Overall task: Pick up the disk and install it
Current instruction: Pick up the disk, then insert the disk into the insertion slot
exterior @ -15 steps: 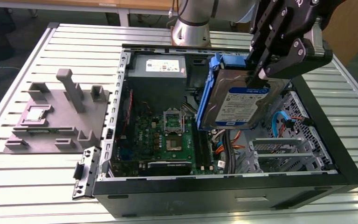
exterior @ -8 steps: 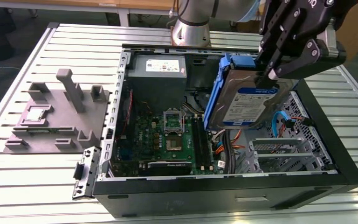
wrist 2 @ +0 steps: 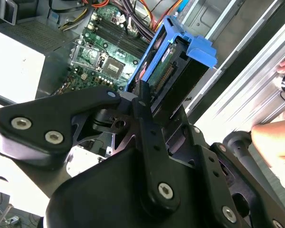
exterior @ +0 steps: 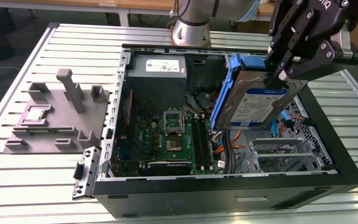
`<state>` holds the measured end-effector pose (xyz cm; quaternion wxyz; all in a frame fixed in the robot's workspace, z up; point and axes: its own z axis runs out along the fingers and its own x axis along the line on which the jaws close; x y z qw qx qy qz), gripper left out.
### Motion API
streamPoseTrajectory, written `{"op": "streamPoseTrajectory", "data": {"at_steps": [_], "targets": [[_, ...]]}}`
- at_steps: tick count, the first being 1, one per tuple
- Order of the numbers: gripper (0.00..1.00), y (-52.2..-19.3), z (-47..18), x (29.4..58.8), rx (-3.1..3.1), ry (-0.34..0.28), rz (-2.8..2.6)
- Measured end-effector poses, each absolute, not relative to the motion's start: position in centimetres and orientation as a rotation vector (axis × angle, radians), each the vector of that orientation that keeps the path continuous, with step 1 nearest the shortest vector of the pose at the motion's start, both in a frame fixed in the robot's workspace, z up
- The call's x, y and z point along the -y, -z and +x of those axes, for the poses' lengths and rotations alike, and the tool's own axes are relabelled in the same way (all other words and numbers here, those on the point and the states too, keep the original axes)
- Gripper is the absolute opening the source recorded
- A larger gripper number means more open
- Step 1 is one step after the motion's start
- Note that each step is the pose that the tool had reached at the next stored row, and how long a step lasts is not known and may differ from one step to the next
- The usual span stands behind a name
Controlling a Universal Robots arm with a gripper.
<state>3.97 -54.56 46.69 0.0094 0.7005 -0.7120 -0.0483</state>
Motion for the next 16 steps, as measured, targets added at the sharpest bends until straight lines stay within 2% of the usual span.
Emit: {"op": "streamPoseTrajectory", "data": {"at_steps": [16], "targets": [[0.35,-46.7,4.8,56.3,2.236,0.151,2.175]]}}
